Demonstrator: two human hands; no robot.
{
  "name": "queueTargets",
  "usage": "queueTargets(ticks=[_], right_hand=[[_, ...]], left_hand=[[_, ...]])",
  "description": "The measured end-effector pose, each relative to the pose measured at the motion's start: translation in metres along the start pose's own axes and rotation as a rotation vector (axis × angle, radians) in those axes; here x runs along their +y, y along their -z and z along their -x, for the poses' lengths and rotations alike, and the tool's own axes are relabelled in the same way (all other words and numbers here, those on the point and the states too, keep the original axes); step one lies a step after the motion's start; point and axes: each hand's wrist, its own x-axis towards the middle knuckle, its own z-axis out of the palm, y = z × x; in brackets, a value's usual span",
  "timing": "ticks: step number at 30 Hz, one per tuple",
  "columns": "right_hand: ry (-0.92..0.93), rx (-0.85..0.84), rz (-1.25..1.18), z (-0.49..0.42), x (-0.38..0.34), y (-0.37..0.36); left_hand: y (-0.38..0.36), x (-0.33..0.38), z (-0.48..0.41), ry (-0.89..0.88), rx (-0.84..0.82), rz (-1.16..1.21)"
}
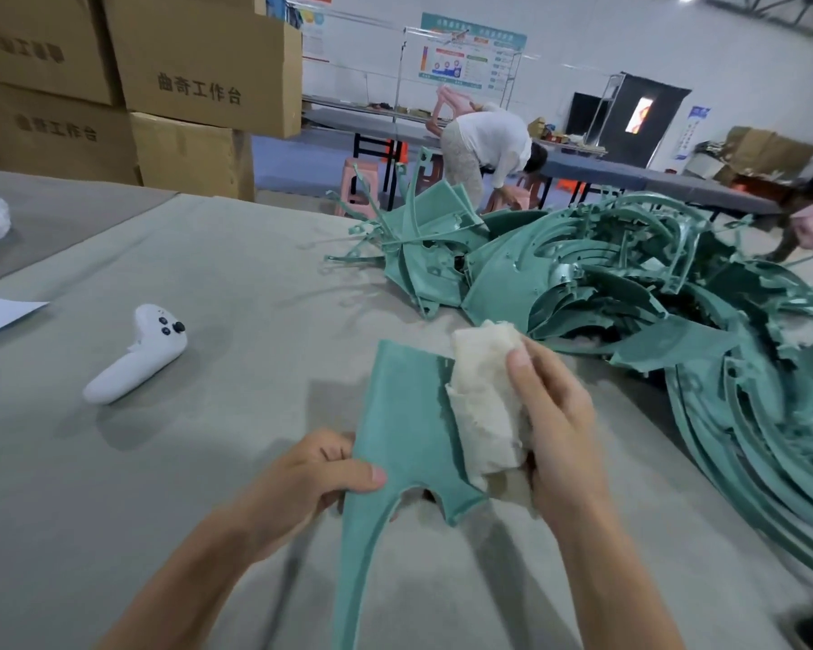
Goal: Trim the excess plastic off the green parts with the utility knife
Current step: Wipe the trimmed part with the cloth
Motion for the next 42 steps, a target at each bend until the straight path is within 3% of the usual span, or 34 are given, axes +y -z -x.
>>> queueTargets(ticks=[4, 7, 12, 15, 24, 30, 37, 42], right_hand=[[0.15, 0.02, 0.572, 0.002, 0.013, -0.002], [0.185, 0.002, 0.658, 0.0, 0.024, -0.004], [0.165, 0.368, 0.409, -0.009, 0.022, 0.009], [0.149, 0.474, 0.304, -0.009, 0.018, 0.01], [0.111, 0.419, 0.075, 0.007, 0.016, -0.018], [0.086, 0.396, -0.138, 0.011, 0.013, -0.021], [-0.001, 0.247, -0.34, 0.014, 0.011, -0.025], [0.294, 0.438, 0.041, 0.022, 0.009, -0.027]], left_hand=[[-0.006, 0.0, -0.003, 0.03, -0.032, 0.019], [-0.008, -0.001, -0.002, 0.025, -0.06, 0.02], [-0.006, 0.003, -0.001, -0.02, 0.079, -0.006], [-0.012, 0.004, -0.005, -0.093, 0.21, -0.111], [-0.023, 0.006, -0.002, -0.17, 0.331, 0.063], [-0.032, 0.004, -0.004, -0.166, 0.326, 0.218], [-0.03, 0.005, -0.005, -0.15, 0.361, 0.236], [-0.036, 0.001, -0.004, -0.086, 0.286, 0.305]])
